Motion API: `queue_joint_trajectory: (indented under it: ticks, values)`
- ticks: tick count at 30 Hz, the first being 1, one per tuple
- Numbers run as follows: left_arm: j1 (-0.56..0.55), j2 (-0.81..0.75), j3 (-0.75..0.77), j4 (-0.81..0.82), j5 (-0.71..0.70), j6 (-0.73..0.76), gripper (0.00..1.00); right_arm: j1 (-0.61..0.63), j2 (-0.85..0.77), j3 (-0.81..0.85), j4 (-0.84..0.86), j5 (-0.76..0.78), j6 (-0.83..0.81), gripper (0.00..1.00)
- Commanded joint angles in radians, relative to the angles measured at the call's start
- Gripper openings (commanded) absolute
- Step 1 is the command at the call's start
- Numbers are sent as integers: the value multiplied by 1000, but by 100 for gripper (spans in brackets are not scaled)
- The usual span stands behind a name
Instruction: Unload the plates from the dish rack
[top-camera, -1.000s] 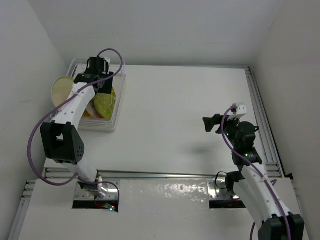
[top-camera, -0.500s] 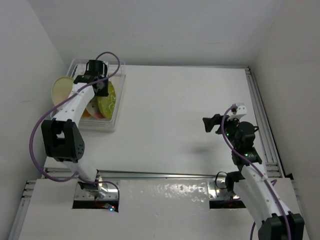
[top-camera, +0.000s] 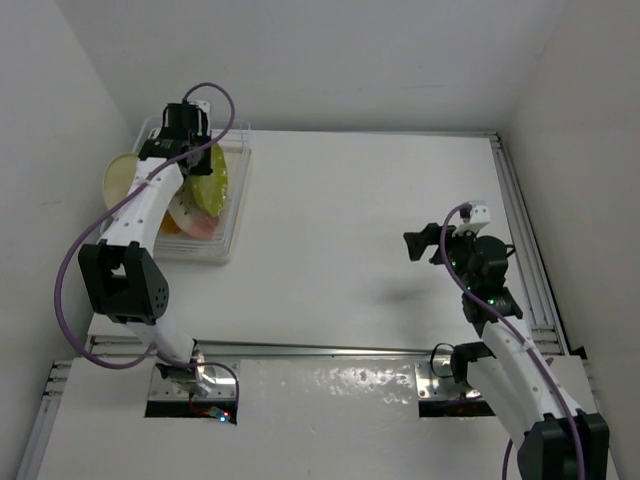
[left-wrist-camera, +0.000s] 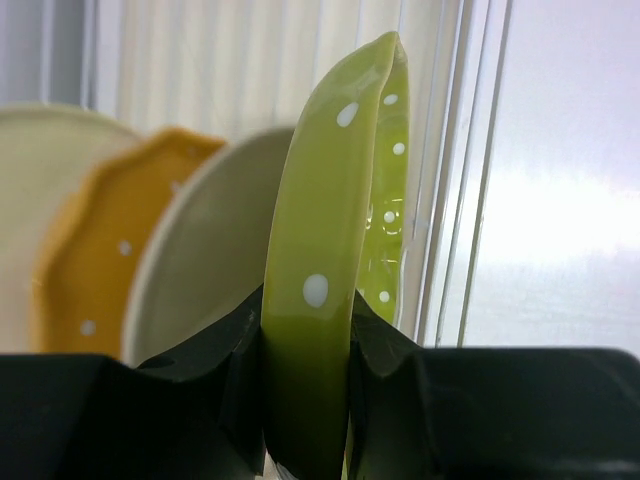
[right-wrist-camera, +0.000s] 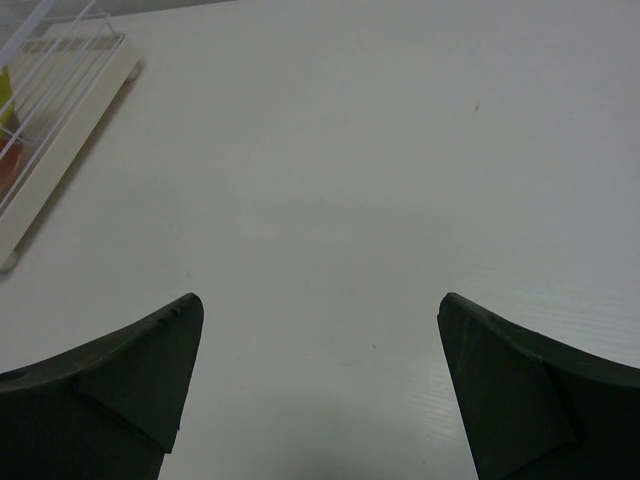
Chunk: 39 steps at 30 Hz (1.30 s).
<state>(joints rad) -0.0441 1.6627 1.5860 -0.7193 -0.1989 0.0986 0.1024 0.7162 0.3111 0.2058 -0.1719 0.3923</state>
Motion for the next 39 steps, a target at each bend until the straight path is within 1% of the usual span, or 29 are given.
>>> queue_joint_trajectory:
  ticks: [1,6,8,9,10,11,12,13,14,15,16,17,18,19,20,21,22,24,26,27,30,31,32,36,37,39]
  values:
    - [4,-80,103,162,-24,42,0,6,15,74,40,-34,-10,99]
    - [4,-83,146,152,15,41,0,6,38,97,38,-58,-17,99]
    - [4,-80,199,138,32,38,0,6,68,138,12,-83,-15,99]
    - [4,-74,230,129,41,32,0,6,84,163,-9,-125,-17,99]
    - [4,-69,297,118,52,29,0,6,104,228,-34,-152,-15,99]
    - [4,-64,334,95,93,27,0,6,152,264,-90,-182,-3,99]
    - [4,-57,371,84,125,18,0,6,179,307,-121,-245,8,99]
    - [4,-55,428,64,209,15,0,6,208,388,-173,-280,19,99]
    - [4,-57,449,58,273,3,0,6,270,426,-192,-354,37,99]
    - [4,-58,463,52,338,-3,0,6,300,465,-203,-385,51,98]
    - [3,-60,477,46,471,-10,0,8,328,527,-227,-408,65,96]
    - [3,-61,476,43,537,-25,0,8,377,552,-229,-423,94,95]
    - [-3,-61,459,40,602,-31,0,11,396,591,-229,-425,109,93]
    - [-11,-61,435,37,701,-45,0,14,414,602,-212,-419,135,91]
    - [-19,-67,404,43,748,-60,0,20,443,606,-192,-405,149,89]
    - [-39,-72,326,49,791,-63,0,39,457,611,-163,-385,163,89]
    - [-51,-75,286,58,850,-66,0,49,472,612,-111,-385,180,88]
    - [-89,-83,202,64,884,-66,0,100,523,629,-57,-393,204,89]
    - [-114,-93,163,76,918,-65,0,143,560,648,-48,-393,194,90]
    - [-132,-95,137,86,944,-66,0,189,598,672,-46,-391,186,91]
    - [-161,-98,112,89,1015,-66,0,246,684,703,-25,-409,178,93]
    - [-166,-98,109,89,1032,-65,0,247,703,704,-13,-417,206,96]
    - [-171,-101,105,89,1046,-63,0,247,718,701,0,-419,218,96]
    - [-177,-116,72,86,1090,-47,0,249,764,684,46,-428,224,90]
    - [-177,-121,66,83,1096,-36,0,249,778,684,49,-439,227,87]
    - [-178,-126,43,87,1124,-34,0,258,790,681,63,-457,233,84]
